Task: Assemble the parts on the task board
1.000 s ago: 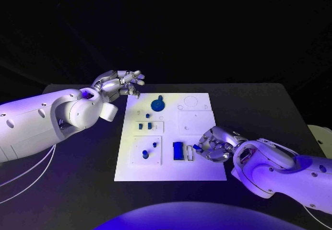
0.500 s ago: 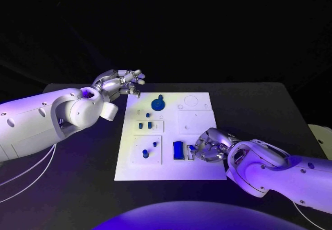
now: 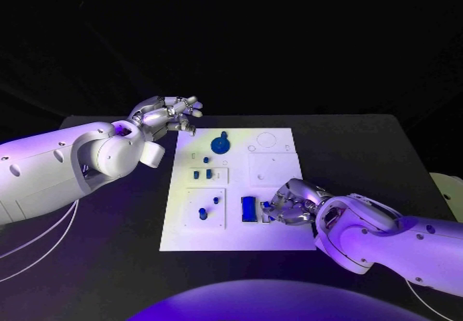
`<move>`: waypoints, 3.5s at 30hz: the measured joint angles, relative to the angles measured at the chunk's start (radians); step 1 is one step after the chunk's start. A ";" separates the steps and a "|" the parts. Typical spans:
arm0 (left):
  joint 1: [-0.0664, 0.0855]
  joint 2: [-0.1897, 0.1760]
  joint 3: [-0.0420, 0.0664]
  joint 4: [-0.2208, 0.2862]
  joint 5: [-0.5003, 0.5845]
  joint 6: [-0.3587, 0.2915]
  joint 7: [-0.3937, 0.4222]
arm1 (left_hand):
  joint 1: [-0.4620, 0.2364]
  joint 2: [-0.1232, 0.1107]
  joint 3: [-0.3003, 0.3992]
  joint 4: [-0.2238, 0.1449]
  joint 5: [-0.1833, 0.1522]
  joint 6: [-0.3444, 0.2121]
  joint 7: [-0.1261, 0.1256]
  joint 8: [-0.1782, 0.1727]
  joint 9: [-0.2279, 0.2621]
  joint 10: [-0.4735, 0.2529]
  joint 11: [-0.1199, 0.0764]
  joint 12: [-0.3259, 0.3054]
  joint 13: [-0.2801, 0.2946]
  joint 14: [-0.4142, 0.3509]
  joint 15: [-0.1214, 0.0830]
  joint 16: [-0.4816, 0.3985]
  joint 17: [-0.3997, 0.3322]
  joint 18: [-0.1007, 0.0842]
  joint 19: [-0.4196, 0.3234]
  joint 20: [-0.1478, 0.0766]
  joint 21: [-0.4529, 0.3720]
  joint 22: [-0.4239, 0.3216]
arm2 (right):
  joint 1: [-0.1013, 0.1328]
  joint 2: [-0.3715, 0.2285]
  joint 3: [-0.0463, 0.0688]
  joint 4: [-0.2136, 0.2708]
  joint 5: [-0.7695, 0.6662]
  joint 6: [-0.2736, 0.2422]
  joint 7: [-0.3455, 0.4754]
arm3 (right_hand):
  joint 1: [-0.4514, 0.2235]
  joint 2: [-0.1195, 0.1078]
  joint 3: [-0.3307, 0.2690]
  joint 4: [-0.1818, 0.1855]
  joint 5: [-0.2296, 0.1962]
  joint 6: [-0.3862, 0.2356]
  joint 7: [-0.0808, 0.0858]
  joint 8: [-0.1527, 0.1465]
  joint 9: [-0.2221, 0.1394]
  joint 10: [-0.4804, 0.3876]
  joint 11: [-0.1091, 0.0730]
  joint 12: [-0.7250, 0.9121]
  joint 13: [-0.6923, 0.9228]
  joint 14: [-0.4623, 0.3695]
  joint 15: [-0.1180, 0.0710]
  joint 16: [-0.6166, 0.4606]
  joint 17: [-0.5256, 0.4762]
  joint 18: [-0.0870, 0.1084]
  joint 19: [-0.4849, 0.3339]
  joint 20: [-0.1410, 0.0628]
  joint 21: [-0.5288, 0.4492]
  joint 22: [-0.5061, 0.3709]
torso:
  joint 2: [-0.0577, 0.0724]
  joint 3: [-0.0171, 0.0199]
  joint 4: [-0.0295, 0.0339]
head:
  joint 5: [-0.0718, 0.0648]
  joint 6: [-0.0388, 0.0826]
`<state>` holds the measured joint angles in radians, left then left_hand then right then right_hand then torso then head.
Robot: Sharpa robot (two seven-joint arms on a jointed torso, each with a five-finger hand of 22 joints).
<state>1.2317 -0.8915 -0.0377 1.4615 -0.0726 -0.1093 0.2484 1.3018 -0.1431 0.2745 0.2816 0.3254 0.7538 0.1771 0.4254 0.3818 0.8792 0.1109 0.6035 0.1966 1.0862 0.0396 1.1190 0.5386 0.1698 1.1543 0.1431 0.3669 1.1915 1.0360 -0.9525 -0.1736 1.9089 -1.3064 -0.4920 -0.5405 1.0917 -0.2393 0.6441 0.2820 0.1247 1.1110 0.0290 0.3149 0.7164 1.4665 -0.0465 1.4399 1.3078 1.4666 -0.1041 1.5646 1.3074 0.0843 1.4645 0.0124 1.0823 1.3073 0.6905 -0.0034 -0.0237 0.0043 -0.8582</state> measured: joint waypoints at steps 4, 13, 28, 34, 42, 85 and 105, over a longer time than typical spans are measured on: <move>0.000 0.000 0.000 0.000 0.000 0.000 0.000 | 0.000 0.000 0.000 0.000 0.000 -0.001 0.001 0.000 0.000 0.000 0.000 0.000 0.000 0.000 0.000 0.000 0.000 0.000 0.000 0.000 0.000 0.000 | 0.000 0.001 0.000 -0.001 0.001 0.005 -0.001 | -0.008 0.000 -0.002 0.002 -0.003 0.003 -0.003 0.000 0.000 0.000 0.000 0.004 0.000 0.000 0.000 0.000 0.000 0.000 0.000 0.000 0.000 0.001 | 0.000 -0.0001 0.0005 | 0.000 -0.002; 0.000 0.000 0.000 0.001 0.000 0.000 0.000 | 0.000 0.000 0.000 0.000 0.000 -0.001 0.001 0.000 0.000 0.000 0.000 0.000 0.000 0.000 0.000 0.000 0.000 0.000 0.000 0.000 0.000 0.000 | 0.000 0.010 0.000 -0.003 0.002 0.012 -0.002 | -0.008 0.000 -0.002 0.002 -0.003 0.003 -0.003 0.000 0.000 0.000 0.000 0.004 0.000 0.000 0.000 0.000 0.000 0.000 0.000 0.000 0.000 0.001 | 0.000 -0.0007 0.0001 | 0.002 -0.003; 0.000 -0.001 0.000 0.001 0.000 0.000 -0.001 | 0.000 0.000 0.000 0.000 0.000 -0.001 0.001 0.000 0.000 0.000 0.000 0.000 0.000 0.000 0.000 0.000 0.000 0.000 0.000 0.000 0.000 0.000 | 0.000 0.013 0.000 -0.005 0.002 0.014 -0.004 | -0.099 0.006 -0.065 0.009 -0.062 0.014 0.000 -0.014 -0.014 0.000 0.000 0.004 0.000 0.000 0.000 0.000 0.000 0.000 0.000 0.000 0.000 0.001 | 0.000 -0.0003 -0.0005 | 0.004 -0.004; 0.000 -0.001 0.000 0.001 0.000 0.000 -0.001 | 0.000 0.000 0.000 0.000 0.000 -0.001 0.001 0.000 0.000 0.000 0.000 0.000 0.000 0.000 0.000 0.000 0.000 0.000 0.000 0.000 0.000 0.000 | 0.000 0.014 0.000 -0.007 0.002 0.015 -0.004 | -0.111 0.006 -0.087 0.009 -0.065 0.014 0.000 -0.014 -0.015 0.000 0.000 0.004 0.000 0.000 0.000 0.000 0.000 0.000 0.000 0.000 -0.004 0.000 | 0.000 -0.0002 -0.0006 | 0.004 -0.003; 0.000 -0.001 0.000 0.001 0.000 0.000 -0.001 | 0.000 0.000 0.000 0.000 0.000 -0.001 0.001 0.000 0.000 0.000 0.000 0.000 0.000 -0.004 0.004 0.000 -0.001 0.000 0.000 0.000 0.000 0.000 | 0.000 0.010 0.000 -0.006 0.002 0.016 -0.004 | -0.115 0.002 -0.095 0.006 -0.065 0.014 0.000 -0.017 -0.018 0.000 0.000 0.000 0.000 0.000 0.000 0.000 0.000 0.000 0.000 0.000 -0.004 0.000 | 0.000 -0.0002 -0.0005 | 0.003 -0.003; 0.000 -0.003 0.000 0.000 0.000 0.000 -0.002 | 0.000 0.000 0.000 0.000 0.000 -0.001 0.001 0.000 0.000 0.000 0.000 0.004 0.000 -0.003 0.003 0.000 -0.002 0.000 0.000 0.000 -0.001 0.000 | -0.002 -0.020 0.000 -0.003 0.001 0.068 0.047 | 0.033 0.027 -0.330 0.012 -0.073 0.018 0.003 -0.029 -0.022 0.000 0.000 -0.004 -0.001 0.000 0.000 0.000 0.000 0.000 0.000 0.000 -0.008 0.000 | 0.000 -0.0004 0.0001 | 0.005 -0.005; 0.000 -0.002 0.000 -0.001 0.000 0.000 -0.003 | -0.003 0.008 -0.003 0.003 0.000 -0.001 0.001 0.004 0.000 -0.004 0.004 0.004 0.000 -0.003 0.003 0.000 -0.003 0.000 0.000 0.000 -0.004 0.000 | -0.002 0.000 0.001 -0.040 0.002 0.066 0.058 | 0.030 0.031 -0.345 0.013 -0.073 0.022 0.000 -0.028 -0.022 0.000 0.000 -0.004 0.000 0.000 0.000 0.000 0.000 0.000 0.000 0.000 -0.008 0.001 | 0.000 0.0000 0.0000 | 0.007 -0.004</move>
<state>1.2316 -0.8934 -0.0379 1.4605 -0.0727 -0.1090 0.2453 1.2993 -0.1350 0.2718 0.2843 0.3253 0.7525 0.1785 0.4291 0.3817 0.8757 0.1144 0.6070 0.1966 1.0827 0.0431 1.1189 0.5358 0.1698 1.1542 0.1430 0.3630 1.1915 1.0340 -0.9525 -0.1727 1.8689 -1.3047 -0.4263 -0.4823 1.1215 -0.2079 0.2994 0.2951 0.0520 1.1326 0.0289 0.2870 0.6947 1.4666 -0.0464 1.4357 1.3080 1.4666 -0.1040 1.5646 1.3073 0.0844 1.4644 0.0125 1.0743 1.3080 0.6901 -0.0034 -0.0237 0.0108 -0.8623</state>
